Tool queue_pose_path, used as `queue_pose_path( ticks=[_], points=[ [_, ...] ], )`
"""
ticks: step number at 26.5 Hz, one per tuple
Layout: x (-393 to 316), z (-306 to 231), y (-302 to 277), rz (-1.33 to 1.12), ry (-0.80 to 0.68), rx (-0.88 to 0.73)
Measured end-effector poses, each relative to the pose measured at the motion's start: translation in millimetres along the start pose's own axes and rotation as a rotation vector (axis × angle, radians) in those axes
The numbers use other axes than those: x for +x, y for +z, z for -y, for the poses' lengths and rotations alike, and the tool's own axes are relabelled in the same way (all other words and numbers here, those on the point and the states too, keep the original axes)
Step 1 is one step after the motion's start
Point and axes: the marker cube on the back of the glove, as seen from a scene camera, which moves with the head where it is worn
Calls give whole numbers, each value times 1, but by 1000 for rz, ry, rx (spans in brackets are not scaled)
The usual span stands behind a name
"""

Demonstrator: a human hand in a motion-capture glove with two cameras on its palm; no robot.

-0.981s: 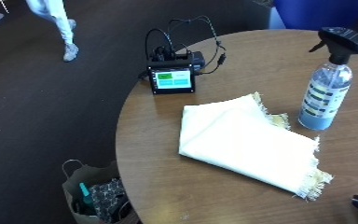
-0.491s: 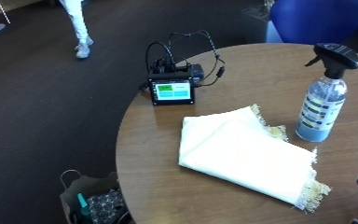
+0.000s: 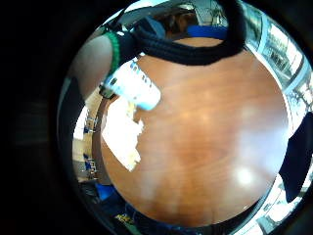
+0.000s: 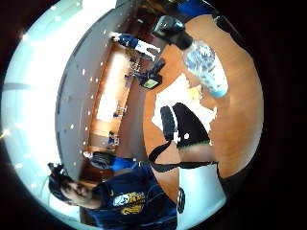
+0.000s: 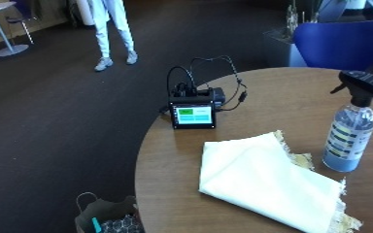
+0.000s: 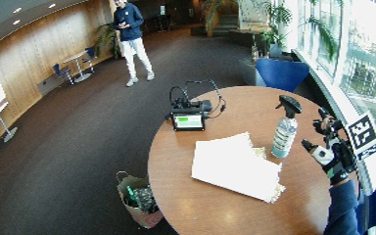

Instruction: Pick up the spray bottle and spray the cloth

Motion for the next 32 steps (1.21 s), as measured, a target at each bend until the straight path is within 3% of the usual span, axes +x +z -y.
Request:
queue_pose_path(
  ticks=[5,12,20,32],
  points=[
    [27,43,5,91,92,-79],
    [57,80,39,297,74,-155],
    [61,98,60,407,58,-100],
    [40,96,74,428,43,124]
  ],
)
